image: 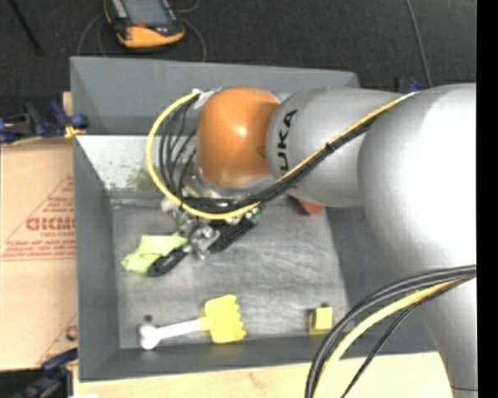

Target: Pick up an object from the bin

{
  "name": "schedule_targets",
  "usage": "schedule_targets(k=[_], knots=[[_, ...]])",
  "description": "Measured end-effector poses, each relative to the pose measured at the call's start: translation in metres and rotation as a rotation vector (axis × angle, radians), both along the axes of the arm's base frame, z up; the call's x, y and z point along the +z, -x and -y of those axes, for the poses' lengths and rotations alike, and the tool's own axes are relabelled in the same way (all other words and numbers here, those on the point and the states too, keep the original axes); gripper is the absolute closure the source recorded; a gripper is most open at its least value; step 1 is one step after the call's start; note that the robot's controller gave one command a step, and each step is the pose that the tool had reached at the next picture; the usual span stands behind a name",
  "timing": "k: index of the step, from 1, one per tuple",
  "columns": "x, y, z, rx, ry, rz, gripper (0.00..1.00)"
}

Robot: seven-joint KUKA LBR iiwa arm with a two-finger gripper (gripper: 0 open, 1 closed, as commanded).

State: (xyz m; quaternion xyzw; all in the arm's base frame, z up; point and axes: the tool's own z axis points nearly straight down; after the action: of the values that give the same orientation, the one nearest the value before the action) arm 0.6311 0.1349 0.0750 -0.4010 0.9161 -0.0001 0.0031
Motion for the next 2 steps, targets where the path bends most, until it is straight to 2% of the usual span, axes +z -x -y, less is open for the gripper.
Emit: schedule_targets(k=[2], knots=[[0.0030,0.0006,0.0003,-0.001,0.000,0.000,1.00]])
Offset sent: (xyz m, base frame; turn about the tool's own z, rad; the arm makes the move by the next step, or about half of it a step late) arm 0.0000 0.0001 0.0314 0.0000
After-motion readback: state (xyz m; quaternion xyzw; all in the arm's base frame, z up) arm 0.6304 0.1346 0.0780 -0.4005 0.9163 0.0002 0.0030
